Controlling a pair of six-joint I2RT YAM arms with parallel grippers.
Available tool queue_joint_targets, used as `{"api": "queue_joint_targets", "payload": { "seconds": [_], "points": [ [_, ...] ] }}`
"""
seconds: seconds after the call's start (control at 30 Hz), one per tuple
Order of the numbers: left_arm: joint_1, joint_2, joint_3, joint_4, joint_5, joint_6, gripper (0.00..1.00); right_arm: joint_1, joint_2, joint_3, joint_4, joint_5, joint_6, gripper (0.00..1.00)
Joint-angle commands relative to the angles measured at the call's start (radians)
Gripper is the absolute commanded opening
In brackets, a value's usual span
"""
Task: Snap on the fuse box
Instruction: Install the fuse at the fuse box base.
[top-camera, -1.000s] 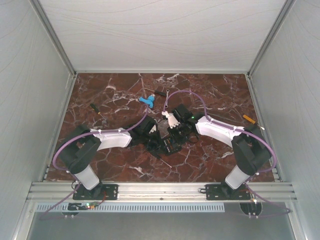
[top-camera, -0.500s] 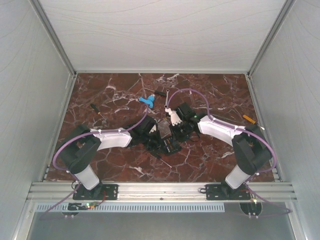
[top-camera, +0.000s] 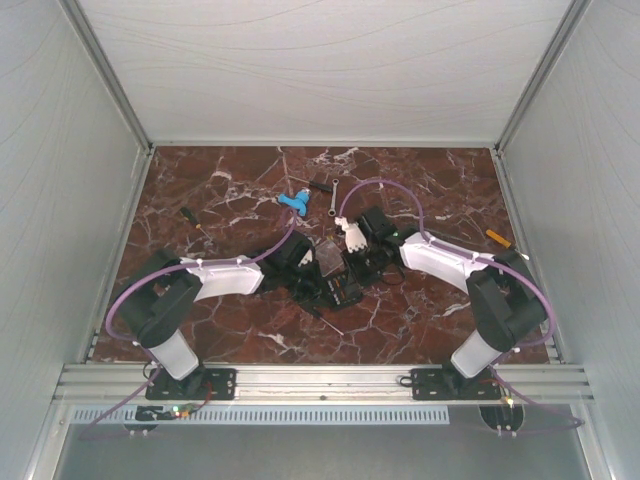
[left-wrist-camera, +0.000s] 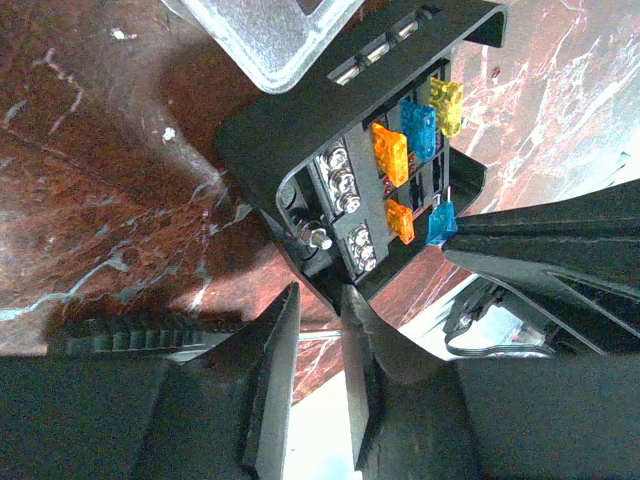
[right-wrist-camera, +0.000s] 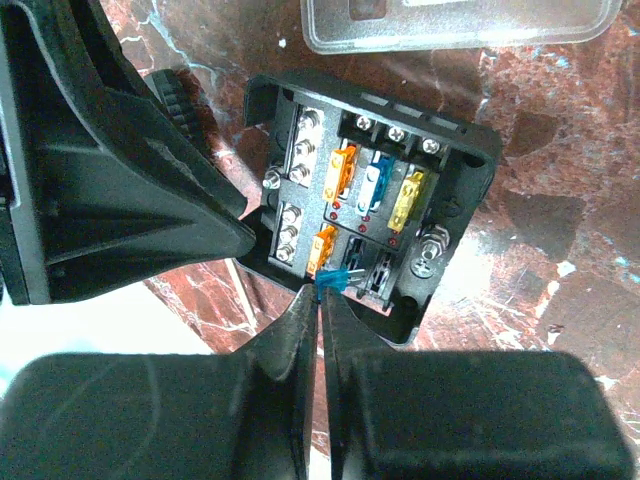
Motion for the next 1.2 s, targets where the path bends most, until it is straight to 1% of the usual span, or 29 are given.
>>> {"api": "queue_joint_targets", "payload": {
  "seconds": [0.0,0.13,0.43,0.67,0.83,0.93,1.03,1.17],
  "points": [
    [-0.004,0.011,0.041,0.003,-0.017,0.011,0.23,-0.012,-0.018,-0.010,0.034,-0.037,0.006,0.00],
    [-0.004,0.008,0.040,0.002,-0.017,0.010,0.23,-0.012,-0.009,-0.013,0.052,-0.081,0.008,0.00],
    [-0.004,0.007,0.038,0.003,-0.016,0.010,0.23,-0.019,0.031,-0.019,0.067,-0.118,0.005,0.00],
    [-0.004,0.003,0.036,0.002,-0.017,0.010,0.23,-0.019,0.045,-0.016,0.064,-0.094,0.006,0.01],
    [-0.004,0.002,0.036,0.003,-0.018,0.009,0.23,-0.016,0.031,-0.014,0.061,-0.082,0.010,0.10],
    [-0.004,-0.003,0.035,0.000,-0.019,0.008,0.23,-0.003,-0.004,-0.008,0.042,-0.049,0.009,0.14],
    [-0.003,-0.007,0.035,0.001,-0.023,0.008,0.23,0.013,-0.045,-0.002,0.011,0.018,0.017,0.19],
    [-0.004,-0.006,0.036,0.003,-0.024,0.007,0.23,0.039,-0.092,0.006,-0.025,0.149,0.058,0.25]
  ]
}}
